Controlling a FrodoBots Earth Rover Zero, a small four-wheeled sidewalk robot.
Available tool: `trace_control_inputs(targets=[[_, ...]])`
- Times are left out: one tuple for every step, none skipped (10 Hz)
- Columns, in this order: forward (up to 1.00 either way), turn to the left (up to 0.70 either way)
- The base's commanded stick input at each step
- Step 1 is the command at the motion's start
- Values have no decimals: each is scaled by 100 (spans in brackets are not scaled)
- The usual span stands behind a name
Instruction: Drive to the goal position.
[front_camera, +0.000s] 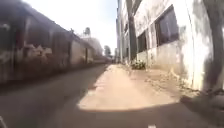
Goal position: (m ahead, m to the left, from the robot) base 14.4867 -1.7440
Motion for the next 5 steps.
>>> trace_control_inputs(targets=[[100,0],[100,0],[100,0],[100,0],[100,0]])
